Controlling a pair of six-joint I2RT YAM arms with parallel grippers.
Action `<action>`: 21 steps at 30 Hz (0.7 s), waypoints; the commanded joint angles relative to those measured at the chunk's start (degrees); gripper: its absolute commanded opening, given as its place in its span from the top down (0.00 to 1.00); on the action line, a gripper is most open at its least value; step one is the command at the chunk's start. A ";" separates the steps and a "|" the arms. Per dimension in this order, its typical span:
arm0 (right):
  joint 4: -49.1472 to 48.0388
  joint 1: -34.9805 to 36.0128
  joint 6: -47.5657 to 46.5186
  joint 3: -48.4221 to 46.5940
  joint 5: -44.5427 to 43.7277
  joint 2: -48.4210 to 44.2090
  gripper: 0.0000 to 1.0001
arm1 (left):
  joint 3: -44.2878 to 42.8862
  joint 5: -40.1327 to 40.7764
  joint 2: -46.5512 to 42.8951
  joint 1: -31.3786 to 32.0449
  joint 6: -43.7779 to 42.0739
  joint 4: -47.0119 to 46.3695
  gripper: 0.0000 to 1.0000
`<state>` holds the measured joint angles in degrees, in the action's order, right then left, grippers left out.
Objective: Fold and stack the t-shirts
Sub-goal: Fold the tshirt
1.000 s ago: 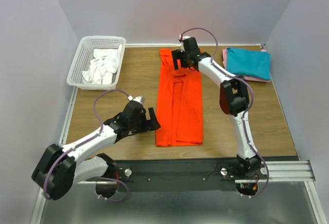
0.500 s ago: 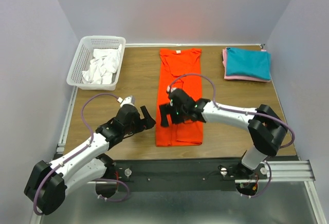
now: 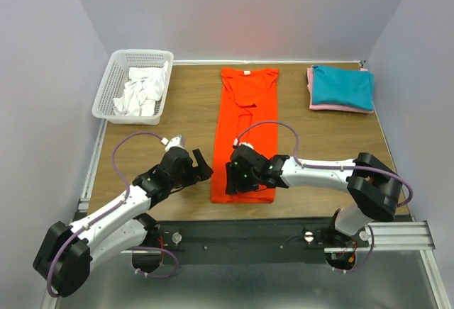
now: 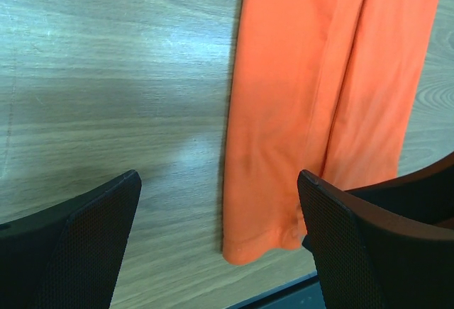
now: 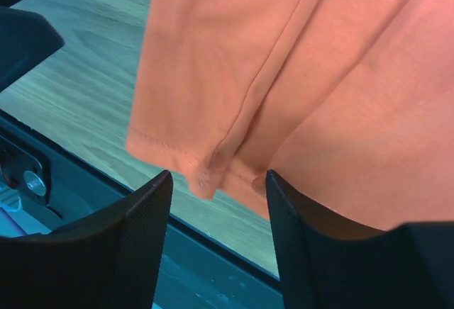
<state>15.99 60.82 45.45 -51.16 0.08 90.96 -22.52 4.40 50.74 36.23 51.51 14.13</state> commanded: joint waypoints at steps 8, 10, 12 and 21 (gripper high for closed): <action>-1.49 3.95 2.45 -1.75 -4.12 0.79 0.41 | 1.25 0.43 -1.78 -0.10 -0.53 -1.47 0.02; -1.49 4.13 2.97 -1.93 -3.94 2.55 0.42 | 1.17 0.26 -1.79 -0.02 -0.79 -1.39 0.02; -1.40 4.40 3.85 -2.10 -4.82 3.43 0.47 | 1.25 0.17 -1.87 -0.02 -1.06 -1.21 0.02; -1.49 4.57 7.37 -1.93 -7.63 4.32 0.75 | 2.13 -0.45 -2.66 -0.02 -0.97 -1.83 0.02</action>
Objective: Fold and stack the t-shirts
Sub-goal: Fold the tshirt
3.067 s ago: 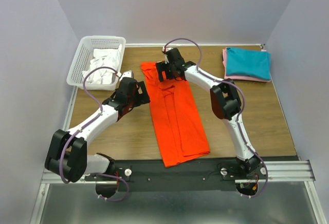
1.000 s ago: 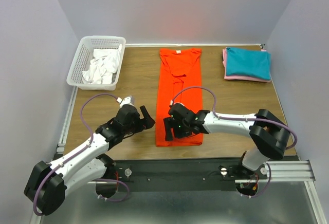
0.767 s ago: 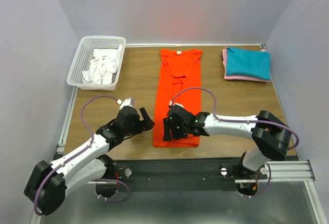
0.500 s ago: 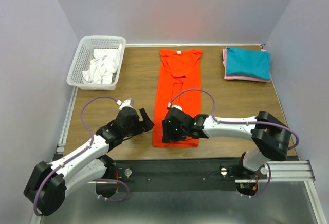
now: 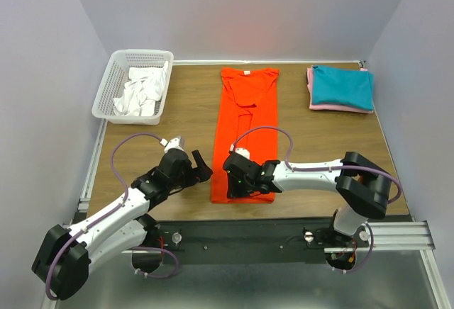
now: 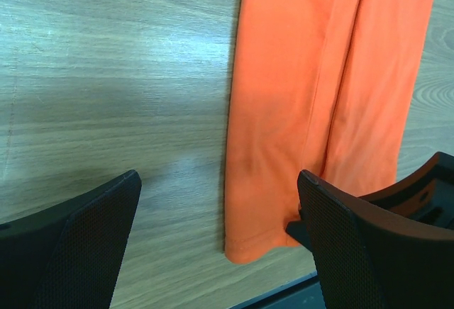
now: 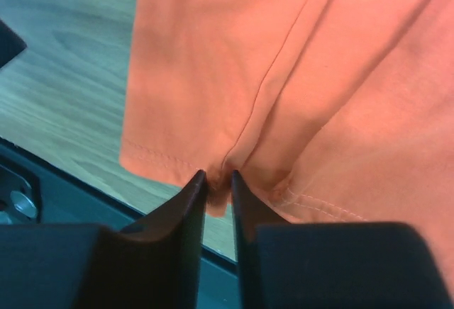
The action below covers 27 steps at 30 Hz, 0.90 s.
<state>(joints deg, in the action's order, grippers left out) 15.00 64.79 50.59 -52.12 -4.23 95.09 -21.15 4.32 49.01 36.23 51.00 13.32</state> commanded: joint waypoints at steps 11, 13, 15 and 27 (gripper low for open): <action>-0.41 0.86 1.97 -0.70 -3.59 -3.41 0.99 | 0.40 -0.62 -0.15 -0.02 -0.90 -1.46 0.02; -0.33 0.86 2.32 -0.35 -3.68 -4.64 0.99 | 0.32 -1.24 -0.23 -0.02 -1.17 -1.46 0.02; 0.02 0.86 2.67 0.34 -4.12 -6.49 0.99 | 0.32 -1.85 -0.23 -0.02 -1.26 -1.46 0.02; 2.92 0.86 7.07 4.92 -6.41 -9.40 0.99 | 0.49 -4.05 2.22 -0.02 -1.78 -1.90 0.02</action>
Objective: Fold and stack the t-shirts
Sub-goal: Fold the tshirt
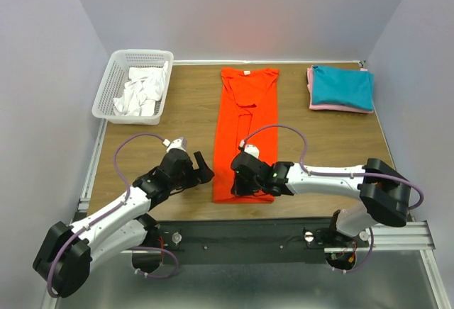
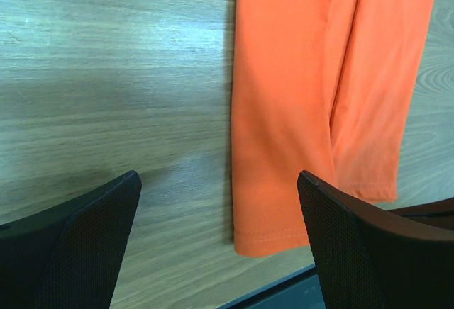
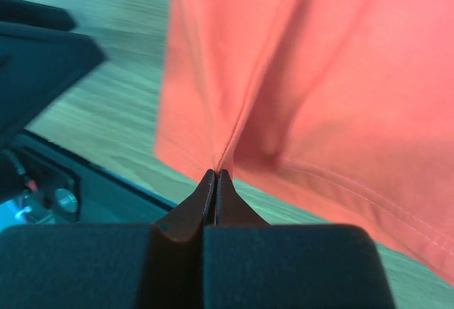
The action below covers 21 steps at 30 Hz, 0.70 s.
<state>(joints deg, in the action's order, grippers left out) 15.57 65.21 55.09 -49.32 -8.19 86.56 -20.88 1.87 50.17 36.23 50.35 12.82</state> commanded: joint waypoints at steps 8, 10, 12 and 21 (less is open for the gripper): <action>2.53 0.44 5.82 4.76 -1.75 1.59 0.88 | -0.12 -6.35 3.79 0.51 -1.83 -1.22 0.02; 2.53 0.44 5.82 4.67 -1.83 1.85 0.75 | -0.03 -7.05 4.06 1.04 -1.83 -1.31 0.02; 2.53 0.53 5.64 4.32 -1.83 1.24 0.66 | 0.14 -8.02 4.14 1.48 -1.66 -1.31 0.02; 4.02 0.53 3.44 5.10 -4.02 -10.86 0.00 | 1.81 -9.69 3.09 6.39 2.29 -2.35 0.02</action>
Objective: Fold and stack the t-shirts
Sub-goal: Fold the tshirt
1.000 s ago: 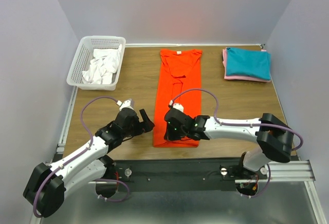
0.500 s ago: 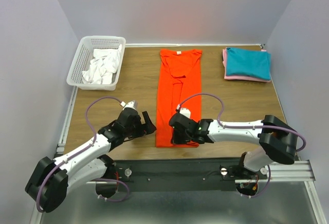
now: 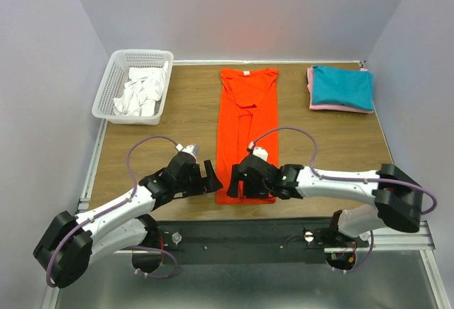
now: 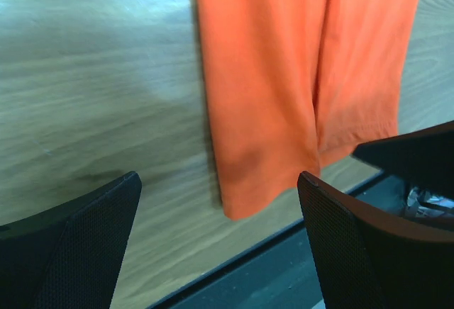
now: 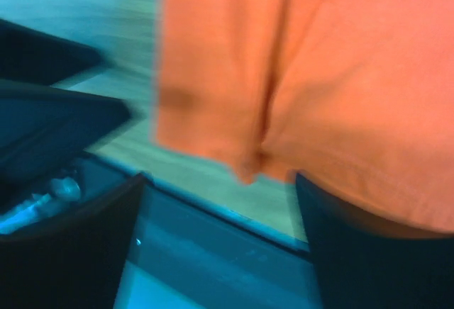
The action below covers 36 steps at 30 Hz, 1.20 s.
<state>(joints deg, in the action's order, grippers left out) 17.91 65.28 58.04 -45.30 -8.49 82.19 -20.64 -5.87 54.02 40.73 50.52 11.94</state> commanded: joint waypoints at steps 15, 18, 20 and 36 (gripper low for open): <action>11.36 -4.98 7.17 12.07 -7.68 -20.22 0.02 | 4.74 -0.29 4.24 7.26 7.22 -7.72 0.45; 11.97 -5.42 8.22 13.92 -7.07 -21.63 0.05 | 4.82 0.33 5.83 7.52 7.66 -8.16 0.54; 12.15 -5.60 8.49 14.80 -6.89 -22.16 0.05 | 4.82 0.07 6.45 7.52 7.75 -8.69 0.59; 12.59 -8.24 7.70 15.68 -7.86 -16.81 0.42 | 4.74 0.68 7.33 9.45 9.24 -8.78 1.00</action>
<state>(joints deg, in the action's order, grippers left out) 29.36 57.30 65.06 -29.39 -15.16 63.68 -16.53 -6.66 61.89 49.43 59.29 1.80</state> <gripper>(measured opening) 0.633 0.009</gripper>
